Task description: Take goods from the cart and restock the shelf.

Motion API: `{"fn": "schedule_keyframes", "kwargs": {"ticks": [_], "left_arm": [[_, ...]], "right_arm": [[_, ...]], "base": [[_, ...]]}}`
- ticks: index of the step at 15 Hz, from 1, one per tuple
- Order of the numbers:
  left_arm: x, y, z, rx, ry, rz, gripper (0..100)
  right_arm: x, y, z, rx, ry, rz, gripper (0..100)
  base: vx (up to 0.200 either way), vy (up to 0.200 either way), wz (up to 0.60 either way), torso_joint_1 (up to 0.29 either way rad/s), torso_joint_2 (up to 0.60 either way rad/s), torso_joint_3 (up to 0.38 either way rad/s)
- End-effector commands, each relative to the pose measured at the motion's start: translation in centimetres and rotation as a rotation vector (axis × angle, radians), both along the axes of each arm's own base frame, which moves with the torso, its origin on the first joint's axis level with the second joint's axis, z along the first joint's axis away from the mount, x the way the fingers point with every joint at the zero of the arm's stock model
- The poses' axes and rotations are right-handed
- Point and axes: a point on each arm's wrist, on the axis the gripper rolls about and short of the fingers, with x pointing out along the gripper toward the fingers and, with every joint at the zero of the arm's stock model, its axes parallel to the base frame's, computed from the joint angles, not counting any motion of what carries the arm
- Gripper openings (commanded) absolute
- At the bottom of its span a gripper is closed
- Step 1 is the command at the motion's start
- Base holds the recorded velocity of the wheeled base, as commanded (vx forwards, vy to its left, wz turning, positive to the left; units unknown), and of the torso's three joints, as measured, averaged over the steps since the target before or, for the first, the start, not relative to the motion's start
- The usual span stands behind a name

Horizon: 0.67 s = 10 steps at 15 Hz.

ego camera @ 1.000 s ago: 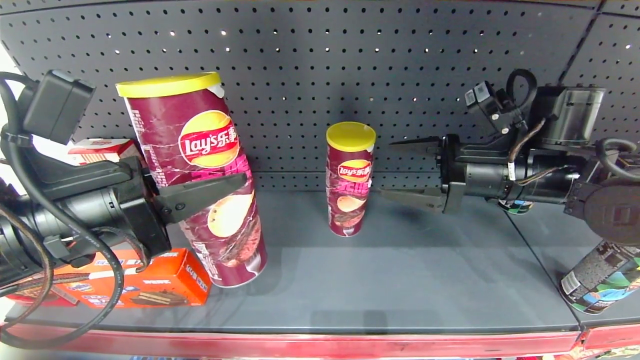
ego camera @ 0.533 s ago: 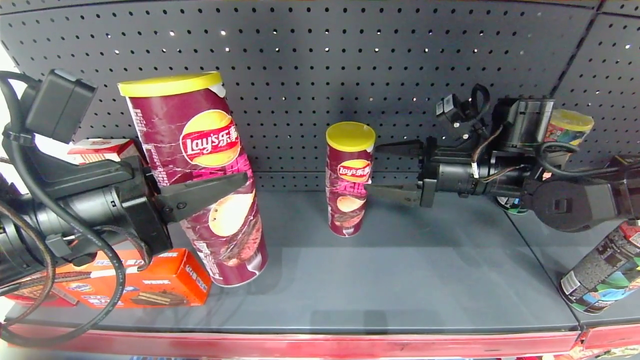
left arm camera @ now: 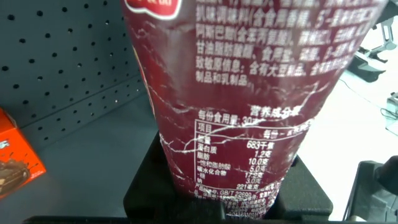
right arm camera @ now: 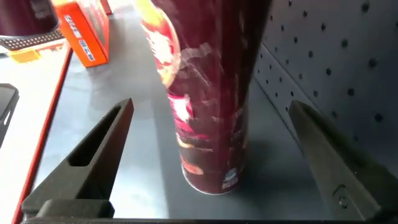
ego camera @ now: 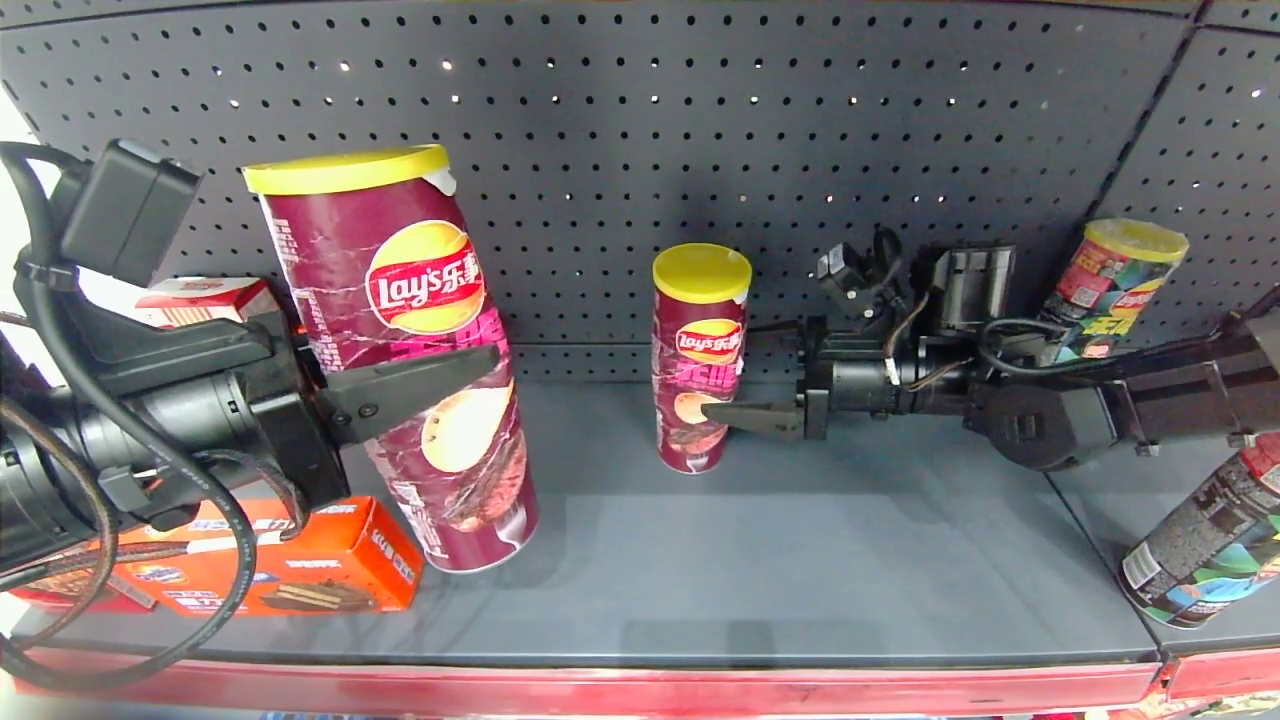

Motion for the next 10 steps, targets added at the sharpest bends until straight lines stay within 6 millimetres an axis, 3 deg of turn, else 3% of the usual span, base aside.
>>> {"fn": "schedule_keyframes", "kwargs": {"ticks": [1, 10], "left_arm": [[0.2, -0.1, -0.2, 0.002, 0.006, 0.000, 0], [0.4, -0.1, -0.7, 0.010, 0.028, 0.000, 0]], "right_arm": [[0.7, 0.4, -0.9, -0.007, 0.015, 0.003, 100], [3.0, 2.2, -1.8, 0.010, 0.007, 0.074, 100]], "base": [[0.000, 0.000, 0.00, 0.000, 0.00, 0.000], [0.000, 0.000, 0.00, 0.000, 0.00, 0.000]]}}
